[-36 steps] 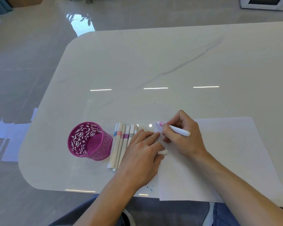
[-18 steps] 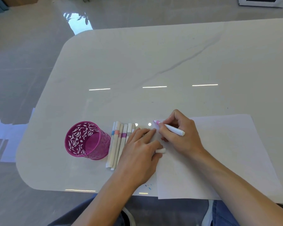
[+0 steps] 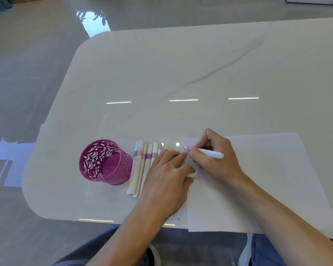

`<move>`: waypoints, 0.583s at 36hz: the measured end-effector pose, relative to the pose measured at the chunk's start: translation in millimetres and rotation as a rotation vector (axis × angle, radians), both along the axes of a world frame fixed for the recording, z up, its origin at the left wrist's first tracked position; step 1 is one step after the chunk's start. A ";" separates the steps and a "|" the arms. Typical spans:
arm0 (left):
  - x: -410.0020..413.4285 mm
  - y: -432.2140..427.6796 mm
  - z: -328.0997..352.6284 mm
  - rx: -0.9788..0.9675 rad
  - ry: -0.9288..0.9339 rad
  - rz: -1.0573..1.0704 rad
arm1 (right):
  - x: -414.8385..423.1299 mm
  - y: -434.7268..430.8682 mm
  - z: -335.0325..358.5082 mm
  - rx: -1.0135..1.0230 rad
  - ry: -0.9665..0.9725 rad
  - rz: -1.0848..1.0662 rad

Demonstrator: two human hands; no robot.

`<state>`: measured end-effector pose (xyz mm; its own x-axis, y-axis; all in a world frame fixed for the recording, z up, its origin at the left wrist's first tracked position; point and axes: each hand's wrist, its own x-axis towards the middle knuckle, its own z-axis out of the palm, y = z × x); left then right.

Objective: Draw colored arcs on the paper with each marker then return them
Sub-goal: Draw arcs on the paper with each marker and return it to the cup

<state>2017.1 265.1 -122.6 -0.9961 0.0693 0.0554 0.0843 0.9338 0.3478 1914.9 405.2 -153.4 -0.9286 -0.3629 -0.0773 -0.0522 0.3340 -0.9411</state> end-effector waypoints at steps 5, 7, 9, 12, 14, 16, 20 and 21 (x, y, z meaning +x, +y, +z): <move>0.7 1.7 3.3 -0.005 0.004 0.023 | 0.2 -0.2 2.5 -0.020 -0.003 -0.008; 1.3 2.2 3.5 -0.003 -0.002 0.041 | 1.3 0.0 6.6 -0.078 -0.025 -0.024; 1.9 2.9 4.0 0.009 -0.006 0.053 | 2.1 1.4 10.5 -0.153 -0.039 -0.072; 2.5 3.2 4.5 0.007 0.001 0.057 | 1.7 2.8 14.8 -0.182 -0.005 -0.134; 3.0 3.4 4.9 0.009 0.003 0.060 | 1.1 3.5 17.2 -0.173 0.014 -0.164; 3.2 3.8 5.3 0.031 0.011 0.068 | 0.5 5.4 20.7 -0.179 0.015 -0.189; 2.0 4.6 7.8 0.086 0.061 0.094 | 0.6 11.6 30.0 -0.214 -0.050 -0.215; 1.9 5.1 9.8 0.101 0.074 0.105 | 1.8 13.8 32.0 -0.227 -0.076 -0.218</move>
